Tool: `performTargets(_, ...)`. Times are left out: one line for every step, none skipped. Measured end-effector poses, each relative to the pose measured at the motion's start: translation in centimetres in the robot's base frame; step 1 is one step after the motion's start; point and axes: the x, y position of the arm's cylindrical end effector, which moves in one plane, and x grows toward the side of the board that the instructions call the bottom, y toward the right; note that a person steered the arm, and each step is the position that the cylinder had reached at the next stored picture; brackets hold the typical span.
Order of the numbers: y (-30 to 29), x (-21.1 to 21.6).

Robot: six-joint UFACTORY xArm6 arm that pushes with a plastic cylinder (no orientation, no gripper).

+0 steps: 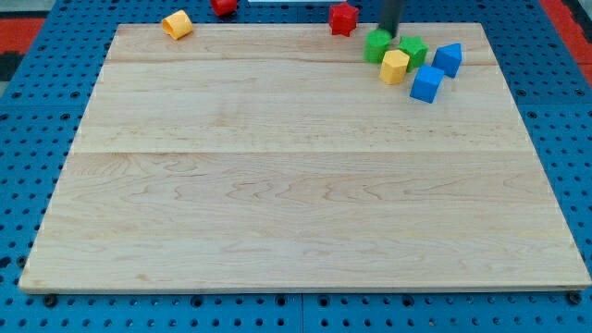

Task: Move the green star to the bottom left of the red star

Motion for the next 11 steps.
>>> performTargets(-2.8, 7.9)
performTargets(-5.5, 13.8)
performTargets(-8.9, 16.2)
performTargets(5.0, 15.5)
performTargets(17.1, 8.3)
performTargets(13.9, 2.4)
performTargets(9.4, 0.5)
performTargets(1.1, 0.2)
performTargets(-5.7, 7.0)
performTargets(-5.2, 5.0)
performTargets(-7.3, 1.1)
